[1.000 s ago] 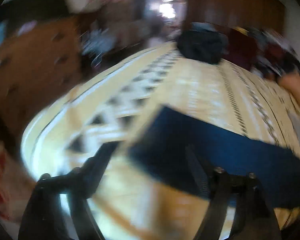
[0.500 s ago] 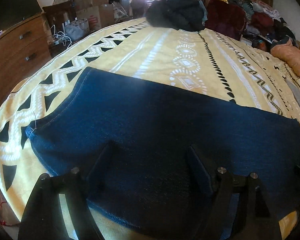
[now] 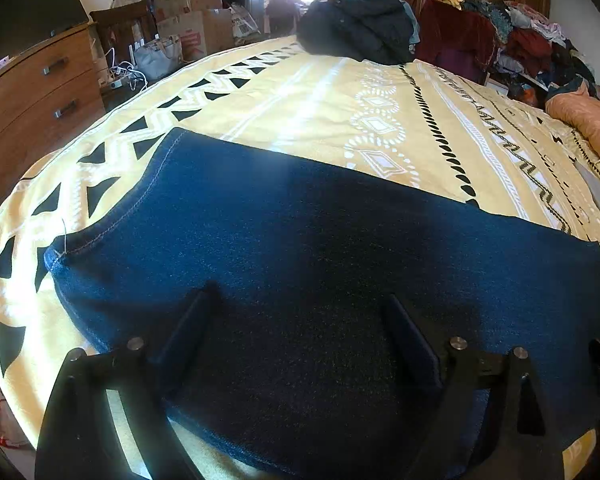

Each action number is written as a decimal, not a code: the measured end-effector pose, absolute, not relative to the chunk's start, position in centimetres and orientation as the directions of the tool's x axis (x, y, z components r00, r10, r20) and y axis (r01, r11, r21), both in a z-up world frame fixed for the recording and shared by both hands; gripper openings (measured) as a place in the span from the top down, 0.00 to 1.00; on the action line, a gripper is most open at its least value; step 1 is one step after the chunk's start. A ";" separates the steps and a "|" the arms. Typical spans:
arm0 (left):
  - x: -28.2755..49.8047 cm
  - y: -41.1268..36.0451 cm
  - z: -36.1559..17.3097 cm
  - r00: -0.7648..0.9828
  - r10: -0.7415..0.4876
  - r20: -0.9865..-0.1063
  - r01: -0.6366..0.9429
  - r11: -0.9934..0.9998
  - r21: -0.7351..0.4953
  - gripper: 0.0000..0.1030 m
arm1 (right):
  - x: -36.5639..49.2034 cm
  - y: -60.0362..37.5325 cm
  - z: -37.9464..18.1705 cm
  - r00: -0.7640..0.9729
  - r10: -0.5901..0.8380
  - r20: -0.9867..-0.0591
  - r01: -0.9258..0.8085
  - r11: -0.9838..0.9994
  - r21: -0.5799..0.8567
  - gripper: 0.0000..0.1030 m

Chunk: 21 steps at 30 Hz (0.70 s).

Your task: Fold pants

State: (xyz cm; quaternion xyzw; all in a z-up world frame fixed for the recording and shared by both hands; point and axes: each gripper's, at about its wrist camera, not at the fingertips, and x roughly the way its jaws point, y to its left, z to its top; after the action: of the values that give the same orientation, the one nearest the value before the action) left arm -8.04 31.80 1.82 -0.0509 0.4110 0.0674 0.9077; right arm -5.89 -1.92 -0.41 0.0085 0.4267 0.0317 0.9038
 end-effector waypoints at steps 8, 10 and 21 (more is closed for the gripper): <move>-8.1 31.6 1.5 0.674 0.069 -0.735 -0.162 0.985 -0.056 0.08 | -6.1 -2.0 -0.4 0.641 0.074 -0.764 -0.052 0.997 0.054 0.00; -8.2 31.6 1.6 0.679 0.069 -0.731 -0.161 0.985 -0.057 0.07 | -6.0 -2.0 -0.4 0.641 0.075 -0.764 -0.052 0.997 0.055 0.00; -7.9 31.6 1.3 0.675 0.035 -0.737 -0.125 0.990 -0.068 0.00 | -6.1 -2.0 -0.4 0.640 0.079 -0.764 -0.055 0.997 0.057 0.00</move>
State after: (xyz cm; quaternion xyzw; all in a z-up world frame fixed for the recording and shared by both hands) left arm -7.90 31.58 1.25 -0.0565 0.4005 0.0439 0.9135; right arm -6.09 -2.01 -0.42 0.0145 0.4224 0.0369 0.9056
